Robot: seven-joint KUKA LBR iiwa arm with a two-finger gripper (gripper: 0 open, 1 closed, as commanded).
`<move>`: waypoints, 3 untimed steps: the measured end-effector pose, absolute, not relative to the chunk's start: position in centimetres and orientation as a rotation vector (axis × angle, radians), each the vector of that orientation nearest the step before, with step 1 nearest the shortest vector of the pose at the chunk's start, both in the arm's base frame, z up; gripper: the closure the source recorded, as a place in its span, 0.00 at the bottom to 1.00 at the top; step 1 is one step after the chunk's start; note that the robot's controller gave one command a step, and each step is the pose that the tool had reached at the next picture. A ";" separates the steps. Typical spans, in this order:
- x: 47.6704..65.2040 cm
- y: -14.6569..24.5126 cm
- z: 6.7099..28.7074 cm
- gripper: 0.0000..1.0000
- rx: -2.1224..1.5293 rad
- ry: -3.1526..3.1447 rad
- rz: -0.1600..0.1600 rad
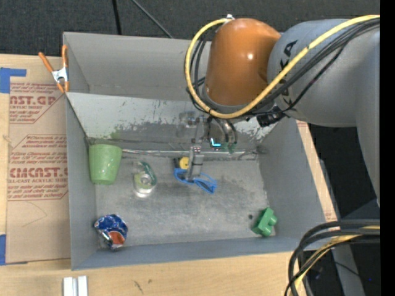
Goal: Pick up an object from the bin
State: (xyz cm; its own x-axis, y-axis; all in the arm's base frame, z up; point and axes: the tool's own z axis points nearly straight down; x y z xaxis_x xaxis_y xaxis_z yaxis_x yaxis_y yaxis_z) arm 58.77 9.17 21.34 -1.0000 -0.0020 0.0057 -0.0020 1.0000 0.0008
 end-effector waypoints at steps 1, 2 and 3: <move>59.3 5.1 8.3 0.00 0.199 -3.134 0.001; 59.4 5.3 8.8 1.00 0.200 -3.137 -0.003; 56.9 7.2 25.4 1.00 0.324 -3.137 -0.001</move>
Offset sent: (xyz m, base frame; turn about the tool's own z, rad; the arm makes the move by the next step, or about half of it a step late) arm 0.0060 -0.0401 -0.1258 -0.1256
